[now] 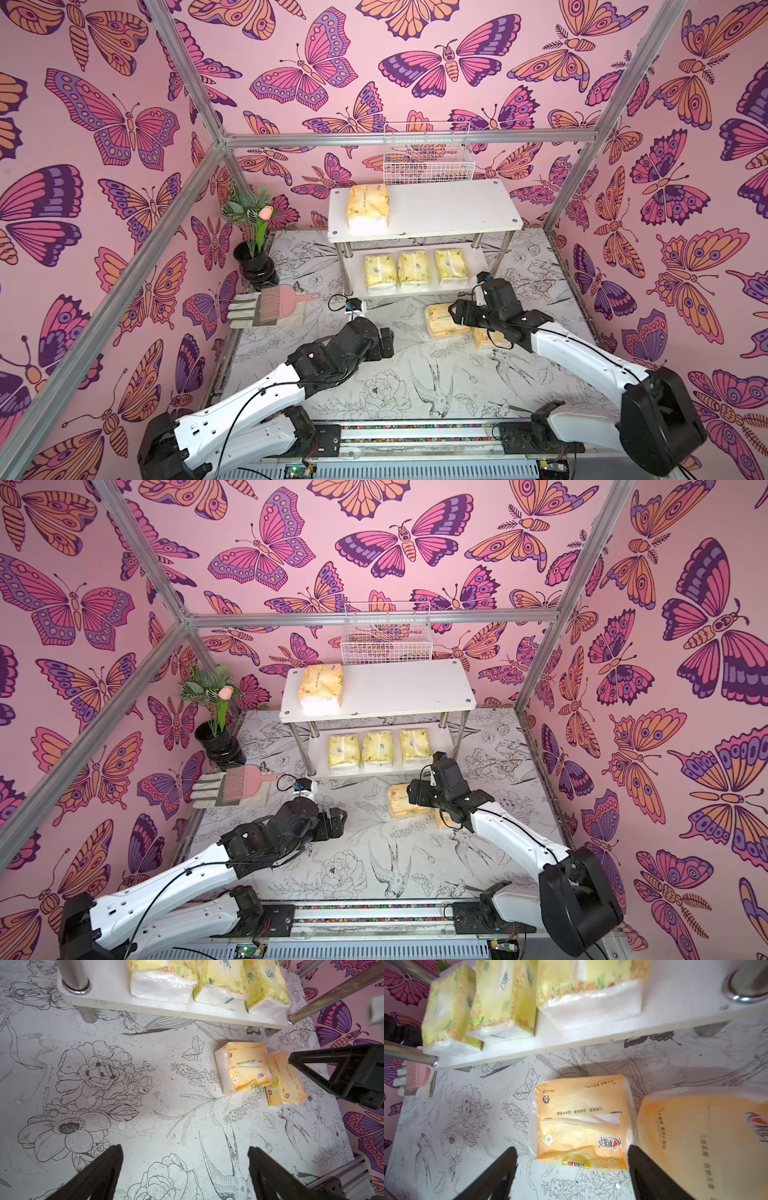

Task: Place the tissue boxes on the shelf by color
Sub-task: Adjust the box of tissues at the center of the board, then move the box of tissues to the center of the board.

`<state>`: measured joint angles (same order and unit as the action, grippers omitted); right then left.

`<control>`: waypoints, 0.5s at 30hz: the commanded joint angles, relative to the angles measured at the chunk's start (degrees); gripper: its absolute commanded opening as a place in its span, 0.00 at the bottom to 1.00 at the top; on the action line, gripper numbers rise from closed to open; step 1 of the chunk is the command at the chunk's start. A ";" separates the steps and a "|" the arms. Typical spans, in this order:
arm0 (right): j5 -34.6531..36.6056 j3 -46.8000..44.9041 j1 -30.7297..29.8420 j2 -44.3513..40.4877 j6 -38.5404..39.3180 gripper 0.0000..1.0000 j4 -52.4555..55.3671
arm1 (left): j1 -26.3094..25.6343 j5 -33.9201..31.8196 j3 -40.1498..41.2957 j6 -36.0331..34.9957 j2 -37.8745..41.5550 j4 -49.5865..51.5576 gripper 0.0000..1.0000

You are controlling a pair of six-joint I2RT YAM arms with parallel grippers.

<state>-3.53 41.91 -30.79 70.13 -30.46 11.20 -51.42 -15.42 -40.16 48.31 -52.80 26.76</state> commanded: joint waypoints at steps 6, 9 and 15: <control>6.97 2.26 -0.07 3.77 1.10 0.88 1.80 | -0.26 0.17 1.99 0.24 1.43 -0.20 1.00; 6.15 4.98 -0.06 7.88 1.85 0.87 1.83 | -0.18 0.45 2.12 0.29 1.54 -0.14 1.00; 5.40 7.87 -0.06 13.25 2.16 0.88 -0.08 | -0.24 0.44 2.37 0.24 1.98 -0.05 1.00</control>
<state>1.45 47.33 -30.79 81.76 -29.34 11.79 -51.42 -15.00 -39.09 48.47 -51.70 26.79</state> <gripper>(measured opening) 0.874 0.998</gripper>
